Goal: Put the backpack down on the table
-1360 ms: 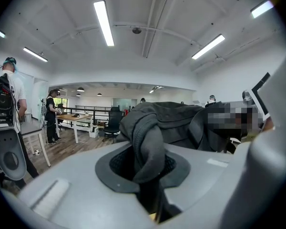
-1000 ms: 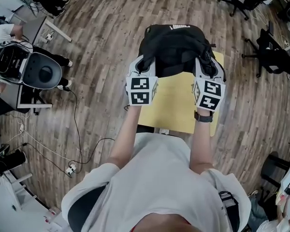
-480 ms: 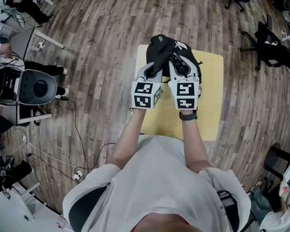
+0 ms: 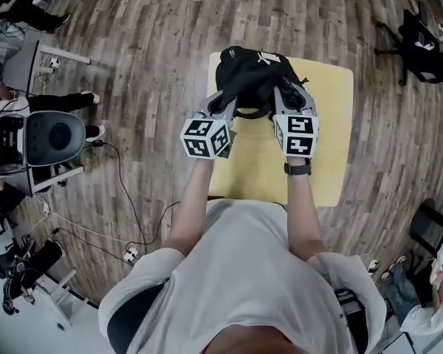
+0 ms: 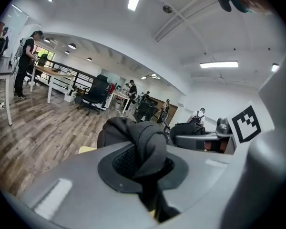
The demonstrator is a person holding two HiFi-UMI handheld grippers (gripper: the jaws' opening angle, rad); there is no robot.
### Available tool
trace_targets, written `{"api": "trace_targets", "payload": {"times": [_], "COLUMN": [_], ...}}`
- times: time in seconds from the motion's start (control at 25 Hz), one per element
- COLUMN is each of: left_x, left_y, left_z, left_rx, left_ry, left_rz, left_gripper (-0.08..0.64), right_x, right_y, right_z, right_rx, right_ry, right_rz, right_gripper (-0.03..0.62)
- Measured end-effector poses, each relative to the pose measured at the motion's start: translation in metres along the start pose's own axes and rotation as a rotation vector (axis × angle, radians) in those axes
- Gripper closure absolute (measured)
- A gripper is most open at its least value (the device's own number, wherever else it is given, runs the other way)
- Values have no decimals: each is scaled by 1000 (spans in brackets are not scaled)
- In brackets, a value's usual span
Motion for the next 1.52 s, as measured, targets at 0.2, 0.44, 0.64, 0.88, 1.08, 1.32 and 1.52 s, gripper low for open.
{"api": "trace_targets", "payload": {"times": [0.2, 0.44, 0.64, 0.88, 1.08, 1.32, 1.52], "left_x": [15, 29, 27, 27, 22, 20, 19], "left_y": [-23, -50, -76, -96, -108, -109, -107], "left_z": [24, 55, 89, 120, 140, 148, 148], "left_rx": [-61, -80, -85, -14, 10, 41, 61], "left_ry": [-44, -101, -195, -269, -291, -328, -370], "left_rz": [19, 5, -44, -85, -118, -145, -122], "left_gripper": [528, 526, 509, 451, 380, 326, 250], "right_x": [16, 41, 52, 64, 68, 66, 60], "right_y": [3, 16, 12, 6, 4, 4, 1], "right_z": [27, 67, 96, 124, 147, 166, 171], "right_rx": [20, 53, 60, 59, 57, 67, 67], "right_ry": [-67, -149, -210, -287, -335, -366, -406], "right_rz": [5, -2, -4, -21, -28, -49, -80], "right_gripper": [485, 485, 485, 483, 478, 457, 365]}}
Point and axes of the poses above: the fingertips, and each gripper's own axes: x forward along the fingers, y to its right, z out of its underside, the point moved 4 cm from there along -x, backward along the fingers, and after that the axes turned 7 degrees about y, right-handed, at the moved point
